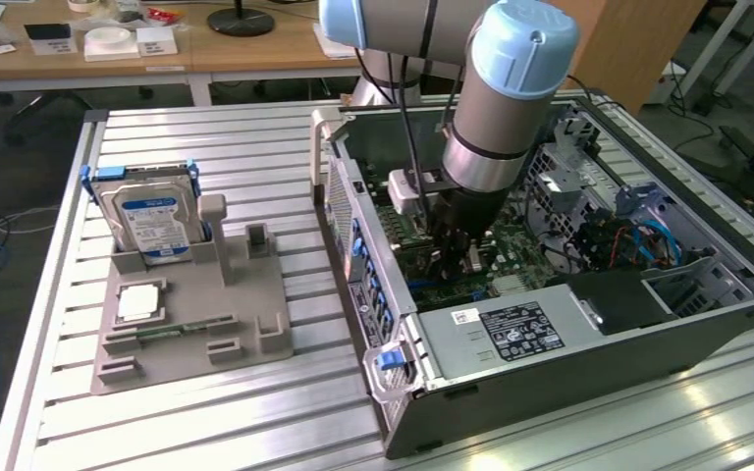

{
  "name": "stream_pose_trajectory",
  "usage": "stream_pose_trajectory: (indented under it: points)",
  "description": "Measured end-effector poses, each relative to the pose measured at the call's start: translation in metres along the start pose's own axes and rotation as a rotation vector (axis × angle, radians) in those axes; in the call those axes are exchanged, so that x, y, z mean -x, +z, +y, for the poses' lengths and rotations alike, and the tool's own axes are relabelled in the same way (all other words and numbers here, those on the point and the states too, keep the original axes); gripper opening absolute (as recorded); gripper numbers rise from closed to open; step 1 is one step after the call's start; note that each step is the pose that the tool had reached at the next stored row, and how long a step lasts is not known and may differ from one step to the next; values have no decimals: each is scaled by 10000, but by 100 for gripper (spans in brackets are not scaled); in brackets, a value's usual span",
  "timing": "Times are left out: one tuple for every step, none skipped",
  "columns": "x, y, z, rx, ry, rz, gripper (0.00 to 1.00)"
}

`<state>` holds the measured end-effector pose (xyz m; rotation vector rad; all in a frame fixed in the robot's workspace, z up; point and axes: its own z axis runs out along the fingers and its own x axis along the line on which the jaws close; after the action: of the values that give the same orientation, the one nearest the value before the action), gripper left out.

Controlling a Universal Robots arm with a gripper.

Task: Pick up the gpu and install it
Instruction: 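Insert the gpu into the slot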

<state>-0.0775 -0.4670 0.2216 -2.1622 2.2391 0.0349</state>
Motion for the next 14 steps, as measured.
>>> stream_pose_trajectory:
  points:
    - [0, 3, 0, 0, 0, 0, 28]
    - [0, 3, 0, 0, 0, 0, 28]
    - [0, 3, 0, 0, 0, 1, 28]
    - [0, 3, 0, 0, 0, 0, 28]
    - [0, 3, 0, 0, 0, 0, 28]
    - [0, 3, 0, 0, 0, 0, 28]
    - [0, 4, -4, 0, -1, -1, 28]
    - [1, 5, -12, -1, -2, -3, 28]
    - [1, 4, -17, 0, -1, -2, 28]
    - [1, 4, -19, -1, 0, -1, 28]
    - [1, 4, -19, 0, 1, 0, 28]
    - [1, 4, -19, 0, 1, 1, 28]
    - [1, 5, -19, 0, 0, 1, 28]
    - [1, 5, -19, 0, 1, 1, 28]
